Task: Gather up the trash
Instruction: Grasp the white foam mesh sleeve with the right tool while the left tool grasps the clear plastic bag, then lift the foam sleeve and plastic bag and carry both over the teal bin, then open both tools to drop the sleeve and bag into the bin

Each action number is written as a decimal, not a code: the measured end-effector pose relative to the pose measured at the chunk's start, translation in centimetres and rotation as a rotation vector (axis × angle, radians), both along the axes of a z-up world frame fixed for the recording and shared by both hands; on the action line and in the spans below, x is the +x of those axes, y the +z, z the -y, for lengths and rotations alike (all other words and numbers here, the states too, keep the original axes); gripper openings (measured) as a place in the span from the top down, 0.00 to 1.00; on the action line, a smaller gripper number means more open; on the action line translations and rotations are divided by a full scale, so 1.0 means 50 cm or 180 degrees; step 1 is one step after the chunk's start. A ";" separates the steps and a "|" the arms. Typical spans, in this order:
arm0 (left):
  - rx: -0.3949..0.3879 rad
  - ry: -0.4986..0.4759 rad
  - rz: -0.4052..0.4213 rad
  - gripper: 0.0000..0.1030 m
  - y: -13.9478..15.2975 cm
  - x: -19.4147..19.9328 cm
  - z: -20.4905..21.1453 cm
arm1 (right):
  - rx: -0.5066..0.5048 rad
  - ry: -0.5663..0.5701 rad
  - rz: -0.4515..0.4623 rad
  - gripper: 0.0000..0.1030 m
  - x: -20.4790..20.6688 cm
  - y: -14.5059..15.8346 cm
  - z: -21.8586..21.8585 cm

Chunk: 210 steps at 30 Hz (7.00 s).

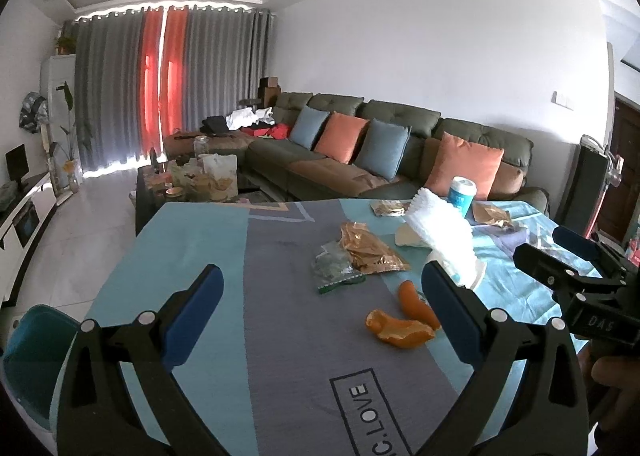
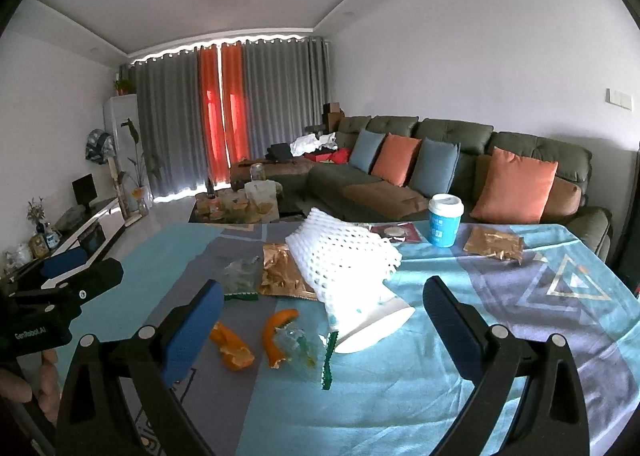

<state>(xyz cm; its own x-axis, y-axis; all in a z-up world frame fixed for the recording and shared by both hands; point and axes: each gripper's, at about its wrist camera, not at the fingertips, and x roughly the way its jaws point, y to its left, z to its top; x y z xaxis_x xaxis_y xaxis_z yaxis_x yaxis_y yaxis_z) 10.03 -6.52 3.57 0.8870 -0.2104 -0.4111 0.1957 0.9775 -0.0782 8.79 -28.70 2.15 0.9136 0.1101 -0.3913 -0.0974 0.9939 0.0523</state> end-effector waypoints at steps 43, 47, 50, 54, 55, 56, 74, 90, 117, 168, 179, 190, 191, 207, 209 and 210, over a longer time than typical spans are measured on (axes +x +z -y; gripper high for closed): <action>0.0002 -0.0170 -0.1186 0.05 -0.129 0.372 0.097 | -0.0236 0.0355 -0.0497 0.06 0.219 -0.001 0.003; -0.0020 -0.0114 -0.1319 0.05 -0.152 0.408 0.090 | -0.0244 0.0387 -0.0552 0.06 0.236 -0.010 -0.002; 0.0005 -0.0091 -0.1408 0.06 -0.168 0.429 0.090 | -0.0251 0.0414 -0.0572 0.06 0.248 -0.015 -0.007; 0.0039 -0.0081 -0.1559 0.24 -0.193 0.450 0.090 | -0.0257 0.0427 -0.0582 0.06 0.255 -0.016 -0.009; 0.0020 -0.0068 -0.1576 0.27 -0.200 0.456 0.088 | -0.0252 0.0427 -0.0584 0.06 0.254 -0.017 -0.005; 0.0029 -0.0059 -0.1543 0.30 -0.200 0.453 0.090 | -0.0243 0.0421 -0.0584 0.06 0.255 -0.017 -0.004; -0.0163 -0.0179 -0.1320 0.75 -0.189 0.419 0.091 | -0.0303 0.0550 -0.0589 0.06 0.281 -0.028 -0.005; -0.0304 -0.0240 -0.1253 0.78 -0.177 0.394 0.077 | -0.0298 0.0508 -0.0823 0.65 0.304 -0.049 0.006; -0.0484 -0.0188 -0.0731 0.78 -0.052 0.255 0.000 | 0.0274 0.0680 -0.0323 0.80 0.185 0.083 0.033; -0.0409 0.1526 -0.0109 0.77 0.089 -0.320 -0.466 | 0.0313 0.2823 -0.0455 0.80 0.057 0.080 -0.509; -0.0391 0.1928 -0.0207 0.77 0.066 -0.383 -0.609 | 0.0147 0.3238 -0.0638 0.80 0.090 0.073 -0.649; -0.0377 0.2108 -0.0415 0.77 0.016 -0.294 -0.695 | -0.0073 0.3493 -0.0967 0.80 0.119 0.032 -0.787; -0.0385 0.2120 -0.0438 0.77 0.010 -0.294 -0.705 | -0.0078 0.3523 -0.1023 0.80 0.121 0.027 -0.803; -0.0680 0.2350 -0.1057 0.76 -0.212 -0.173 -0.836 | -0.0470 0.3685 -0.1781 0.79 0.149 -0.090 -1.001; -0.0679 0.2344 -0.1100 0.76 -0.236 -0.165 -0.835 | -0.0506 0.3669 -0.1855 0.79 0.149 -0.109 -1.009; -0.0681 0.2348 -0.1116 0.76 -0.244 -0.162 -0.839 | -0.0519 0.3664 -0.1897 0.79 0.152 -0.116 -1.015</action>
<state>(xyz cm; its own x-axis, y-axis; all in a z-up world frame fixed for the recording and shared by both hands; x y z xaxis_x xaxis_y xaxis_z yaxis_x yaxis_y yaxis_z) 1.93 35.44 -8.63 0.6561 0.2681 -0.7055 -0.5573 0.8025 -0.2133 16.38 22.05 -3.66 0.0103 0.6209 -0.7838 -0.8949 0.3555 0.2699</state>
